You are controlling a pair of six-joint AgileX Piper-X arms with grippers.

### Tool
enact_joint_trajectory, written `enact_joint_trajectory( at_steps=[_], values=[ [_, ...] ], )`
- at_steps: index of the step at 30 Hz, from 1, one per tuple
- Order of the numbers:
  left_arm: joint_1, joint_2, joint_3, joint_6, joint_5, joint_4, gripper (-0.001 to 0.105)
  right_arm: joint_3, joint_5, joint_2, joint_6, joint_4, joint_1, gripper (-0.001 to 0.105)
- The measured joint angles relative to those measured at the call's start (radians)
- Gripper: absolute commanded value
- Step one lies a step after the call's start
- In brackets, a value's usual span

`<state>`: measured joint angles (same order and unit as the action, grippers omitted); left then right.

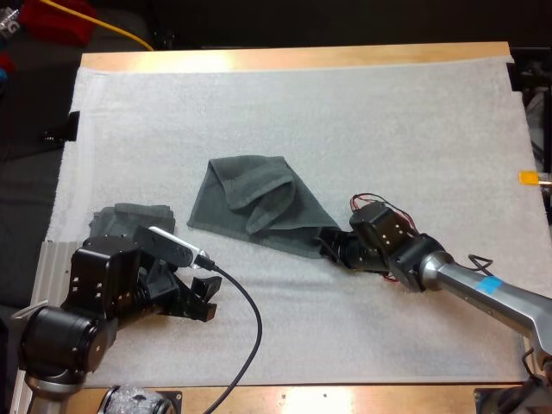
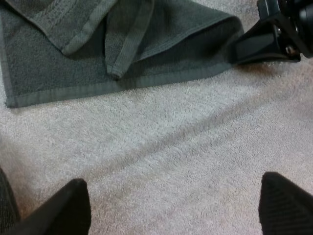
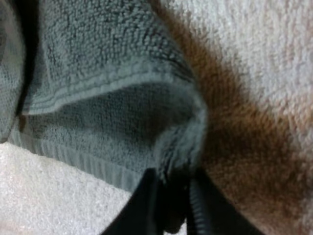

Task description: Pick towel from pile, fold and stack

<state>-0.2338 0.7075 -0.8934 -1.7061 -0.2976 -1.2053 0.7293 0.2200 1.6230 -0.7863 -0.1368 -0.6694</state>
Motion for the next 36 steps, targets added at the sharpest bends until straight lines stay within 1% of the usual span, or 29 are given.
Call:
enact_joint_trajectory(
  at_steps=[5,7,11,17,21,24,27,29,32,36],
  values=[
    [0.000,0.000,0.000,0.000,0.000,0.000,0.069,0.000,0.023,-0.002,-0.003,-0.026,0.000,0.001],
    [0.000,0.000,0.000,0.000,0.000,0.000,0.069,0.000,0.041,-0.013,-0.034,-0.074,0.000,0.001],
    [0.000,0.000,0.000,0.000,0.000,0.000,0.069,0.000,0.060,-0.072,-0.141,-0.210,0.000,0.001],
    [0.000,0.000,0.000,0.000,0.000,0.004,0.069,0.000,0.154,-0.165,-0.325,-0.436,0.000,0.001],
    [0.000,0.016,0.000,0.000,-0.003,0.005,0.069,0.000,0.159,-0.200,-0.432,-0.588,0.000,0.001],
    [0.000,0.047,0.000,0.000,-0.016,0.005,0.069,0.000,0.141,-0.217,-0.498,-0.684,0.000,0.001],
    [0.000,0.091,0.000,0.000,-0.047,0.005,0.069,0.000,0.058,-0.237,-0.532,-0.736,0.000,0.001],
    [0.000,0.121,0.000,0.000,-0.060,0.007,0.069,0.000,0.021,-0.247,-0.538,-0.745,0.000,0.001],
    [0.000,0.179,0.000,0.000,-0.075,0.010,0.069,0.000,0.012,-0.251,-0.538,-0.745,0.000,0.001],
    [0.000,0.283,0.000,0.000,-0.075,0.032,0.069,0.000,0.003,-0.251,-0.538,-0.735,0.000,0.001]
  ],
)
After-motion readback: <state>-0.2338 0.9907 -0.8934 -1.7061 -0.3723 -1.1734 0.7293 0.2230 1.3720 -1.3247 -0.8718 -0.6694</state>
